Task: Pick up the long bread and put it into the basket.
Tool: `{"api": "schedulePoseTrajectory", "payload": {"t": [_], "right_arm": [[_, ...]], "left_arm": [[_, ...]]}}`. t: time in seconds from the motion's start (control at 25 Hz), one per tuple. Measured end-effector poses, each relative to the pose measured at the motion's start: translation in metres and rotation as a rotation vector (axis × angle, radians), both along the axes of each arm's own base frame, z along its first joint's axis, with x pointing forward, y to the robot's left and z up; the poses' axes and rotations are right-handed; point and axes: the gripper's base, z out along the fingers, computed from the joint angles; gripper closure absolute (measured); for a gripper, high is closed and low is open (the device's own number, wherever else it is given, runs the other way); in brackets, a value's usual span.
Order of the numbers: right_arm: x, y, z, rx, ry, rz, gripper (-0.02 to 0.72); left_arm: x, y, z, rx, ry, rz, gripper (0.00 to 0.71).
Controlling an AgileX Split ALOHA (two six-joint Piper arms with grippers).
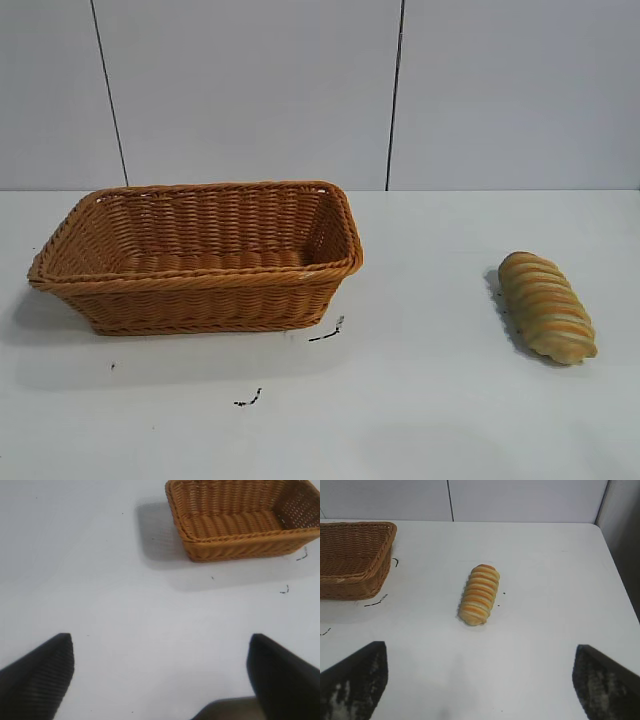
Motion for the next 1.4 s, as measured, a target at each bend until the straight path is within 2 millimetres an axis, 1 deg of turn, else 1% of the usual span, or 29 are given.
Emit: {"api": "schedulePoseTrajectory", "payload": {"t": [0.44,0.56,0.68,0.84,0.88,1.04,1.12,1.2,1.32,1.4], "right_arm": [[0.0,0.0,0.0,0.0,0.001,0.0,0.014],[0.01,0.0,0.003,-0.004,0.068,0.001,0.014],[0.032,0.001,0.015,-0.008,0.173,0.001,0.014],[0.076,0.003,0.034,-0.015,0.333,0.003,0.014],[0.09,0.004,0.037,-0.017,0.375,0.003,0.014],[0.149,0.006,0.04,-0.027,0.536,0.008,0.014],[0.178,0.007,0.035,-0.033,0.615,0.011,0.014],[0.212,0.009,0.024,-0.035,0.704,0.012,0.014],[0.254,0.013,0.006,-0.022,0.795,0.034,0.014],[0.278,0.015,-0.005,-0.022,0.814,0.054,0.014]], "left_arm": [[0.0,0.0,0.0,0.0,0.0,0.0,0.018],[0.0,0.0,0.0,0.0,0.0,0.0,0.018],[0.0,0.0,0.0,0.0,0.0,0.0,0.018],[0.0,0.0,0.0,0.0,0.0,0.0,0.018],[0.0,0.0,0.0,0.0,0.0,0.0,0.018],[0.0,0.0,0.0,0.0,0.0,0.0,0.018],[0.0,0.0,0.0,0.0,0.0,0.0,0.018],[0.0,0.0,0.0,0.0,0.0,0.0,0.018],[0.0,0.0,0.0,0.0,0.0,0.0,0.018],[0.0,0.0,0.0,0.0,0.0,0.0,0.018]]}}
